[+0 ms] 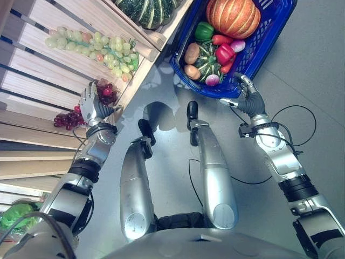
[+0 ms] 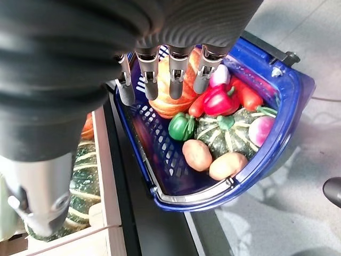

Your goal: Pick up fruits and vegetables into the basket

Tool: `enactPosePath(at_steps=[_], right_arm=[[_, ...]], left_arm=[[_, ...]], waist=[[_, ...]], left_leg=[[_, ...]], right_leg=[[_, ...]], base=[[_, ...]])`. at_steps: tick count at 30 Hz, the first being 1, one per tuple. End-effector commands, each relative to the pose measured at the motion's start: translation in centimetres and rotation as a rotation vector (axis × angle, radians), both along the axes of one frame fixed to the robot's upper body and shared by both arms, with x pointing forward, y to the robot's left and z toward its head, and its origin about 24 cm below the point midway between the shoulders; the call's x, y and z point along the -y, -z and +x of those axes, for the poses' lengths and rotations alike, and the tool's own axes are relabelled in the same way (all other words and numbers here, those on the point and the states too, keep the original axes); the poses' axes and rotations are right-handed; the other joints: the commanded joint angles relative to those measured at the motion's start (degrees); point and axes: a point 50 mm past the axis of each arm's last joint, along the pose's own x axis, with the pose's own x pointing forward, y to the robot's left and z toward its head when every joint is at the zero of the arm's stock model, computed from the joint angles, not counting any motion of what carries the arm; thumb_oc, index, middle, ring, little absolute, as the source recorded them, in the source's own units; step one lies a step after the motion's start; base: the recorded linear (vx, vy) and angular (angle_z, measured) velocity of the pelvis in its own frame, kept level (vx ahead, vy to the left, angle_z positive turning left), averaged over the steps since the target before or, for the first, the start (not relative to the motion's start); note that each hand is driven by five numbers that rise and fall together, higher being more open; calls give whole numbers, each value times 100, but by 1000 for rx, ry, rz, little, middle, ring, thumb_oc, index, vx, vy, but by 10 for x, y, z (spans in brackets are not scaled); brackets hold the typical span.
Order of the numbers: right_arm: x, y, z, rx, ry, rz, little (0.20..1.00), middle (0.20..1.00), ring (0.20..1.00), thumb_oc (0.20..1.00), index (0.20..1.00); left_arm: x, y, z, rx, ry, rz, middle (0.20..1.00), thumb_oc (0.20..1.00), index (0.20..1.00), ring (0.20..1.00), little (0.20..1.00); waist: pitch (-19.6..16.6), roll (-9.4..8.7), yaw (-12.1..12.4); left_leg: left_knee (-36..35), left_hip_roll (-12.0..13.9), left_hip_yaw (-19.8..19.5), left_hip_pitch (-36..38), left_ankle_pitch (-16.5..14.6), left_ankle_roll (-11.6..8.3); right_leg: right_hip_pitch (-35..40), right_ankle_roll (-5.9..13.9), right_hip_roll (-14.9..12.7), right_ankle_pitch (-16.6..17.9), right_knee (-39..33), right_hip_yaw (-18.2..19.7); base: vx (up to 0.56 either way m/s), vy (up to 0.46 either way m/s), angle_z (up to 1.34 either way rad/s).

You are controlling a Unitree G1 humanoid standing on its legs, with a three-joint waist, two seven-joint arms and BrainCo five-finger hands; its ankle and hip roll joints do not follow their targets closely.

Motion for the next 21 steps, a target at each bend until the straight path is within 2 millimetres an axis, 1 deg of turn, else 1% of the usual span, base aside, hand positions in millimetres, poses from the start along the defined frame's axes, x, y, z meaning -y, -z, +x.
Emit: enactPosePath(at_steps=[1,3,6,10,11,12,18,21], right_arm=[[-4,-7,-6,49,-25,19,1000,1000,1000,1000,1000],[-3,-8,-5,50,-18,20,1000,1000,1000,1000,1000],[-1,-9,-4,48,-12,18,1000,1000,1000,1000,1000],[2,-12,-2,50,-3,17,1000,1000,1000,1000,1000],[3,-13,-1,51,-2,16,1000,1000,1000,1000,1000],[4,-13,-1,51,0,15,1000,1000,1000,1000,1000],[7,-13,1,55,7,13,1000,1000,1000,1000,1000],[8,-13,2,57,7,17,1000,1000,1000,1000,1000]], left_arm=[[-10,12,-7,-45,-54,17,1000,1000,1000,1000,1000],[-14,15,-7,-70,-96,43,1000,1000,1000,1000,1000],[-19,13,-7,-78,-130,91,1000,1000,1000,1000,1000],[-33,5,-6,-103,-219,245,1000,1000,1000,1000,1000],[-40,0,-6,-105,-256,325,1000,1000,1000,1000,1000],[-44,-3,-6,-104,-277,371,1000,1000,1000,1000,1000],[-62,-15,-7,-140,-353,489,1000,1000,1000,1000,1000],[-67,-17,-6,-161,-366,480,1000,1000,1000,1000,1000]], waist=[[-212,-28,-65],[-212,-38,-89],[-212,-46,-107],[-212,-65,-143],[-212,-75,-159],[-212,-81,-168],[-212,-112,-197],[-212,-125,-207]], left_leg=[[-183,-74,269,-188,-8,135],[-141,-53,278,-240,-24,128],[-105,-34,282,-281,-36,129],[-4,4,278,-404,-81,128],[35,17,268,-467,-94,123],[65,28,263,-509,-101,125],[187,59,221,-708,-152,130],[215,59,200,-791,-163,129]], right_leg=[[33,416,192,-531,226,-106],[-16,408,189,-532,239,-101],[-58,398,187,-533,258,-93],[-187,377,196,-537,327,-68],[-245,367,197,-525,339,-57],[-286,360,197,-521,361,-50],[-478,335,192,-498,432,-38],[-548,323,187,-479,427,-34]], base=[[0,0,0],[0,0,0],[0,0,0],[3,2,-1],[9,9,-4],[0,0,0],[0,0,0],[0,0,0]])
